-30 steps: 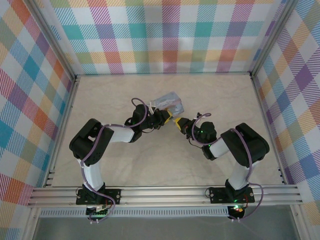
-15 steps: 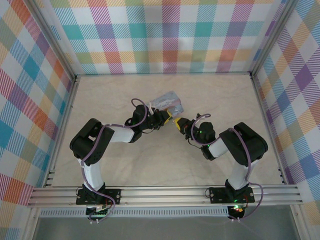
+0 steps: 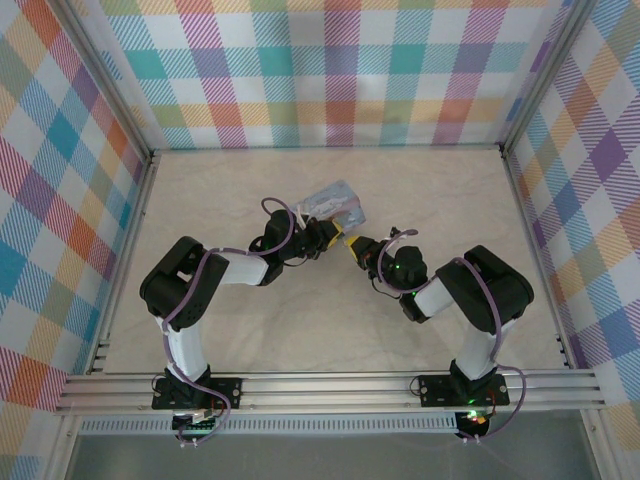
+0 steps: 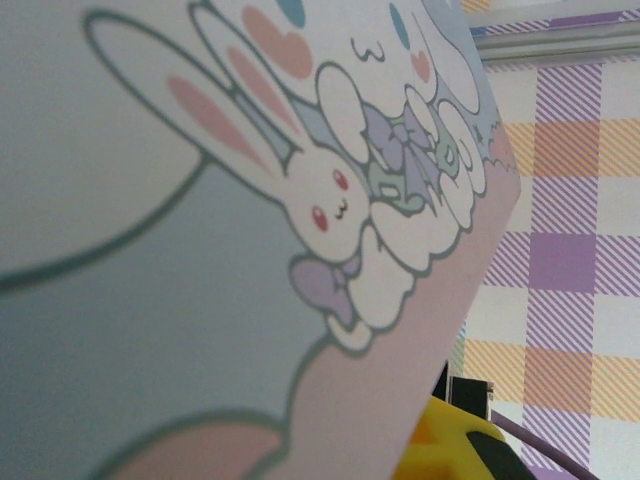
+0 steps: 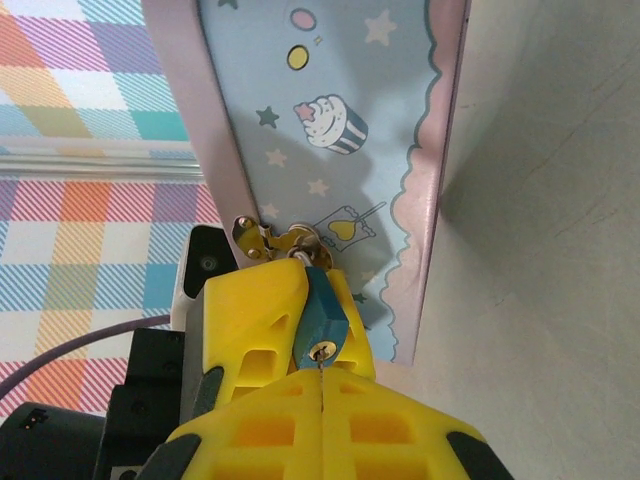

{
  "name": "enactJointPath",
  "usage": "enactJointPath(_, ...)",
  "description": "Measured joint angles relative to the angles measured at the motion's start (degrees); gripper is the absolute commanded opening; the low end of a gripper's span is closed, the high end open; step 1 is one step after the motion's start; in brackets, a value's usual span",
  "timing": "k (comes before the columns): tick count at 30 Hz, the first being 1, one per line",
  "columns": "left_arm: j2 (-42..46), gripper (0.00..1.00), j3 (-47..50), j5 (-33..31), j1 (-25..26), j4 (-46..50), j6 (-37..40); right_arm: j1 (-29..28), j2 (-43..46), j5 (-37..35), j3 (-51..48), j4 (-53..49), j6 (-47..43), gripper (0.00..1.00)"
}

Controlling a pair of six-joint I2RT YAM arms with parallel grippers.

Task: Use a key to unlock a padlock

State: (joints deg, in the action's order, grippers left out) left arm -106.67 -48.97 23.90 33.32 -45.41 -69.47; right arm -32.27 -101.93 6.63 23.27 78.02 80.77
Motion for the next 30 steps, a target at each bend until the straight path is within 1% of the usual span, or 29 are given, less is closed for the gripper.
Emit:
enactJointPath(3,-0.11,0.11,0.00,0.02,0.00,-0.61,-0.24,-0.20,0.33,-0.46,0.00,-0.02,-1.55,0.00)
enactJointPath(8,-0.22,0.10,0.09,0.02,0.00,-1.31,-0.42,-0.35,0.33,-0.63,0.04,0.00,-0.57,0.00)
enactJointPath(25,-0.68,0.10,0.90,-0.81,-0.20,-4.74,-1.88,-0.83,-0.94,-1.11,1.40,0.26,14.10,0.00)
enactJointPath(30,-1.03,0.09,0.96,-0.90,-0.22,-5.46,-1.92,-0.94,-1.49,-1.51,1.66,0.44,14.27,0.00)
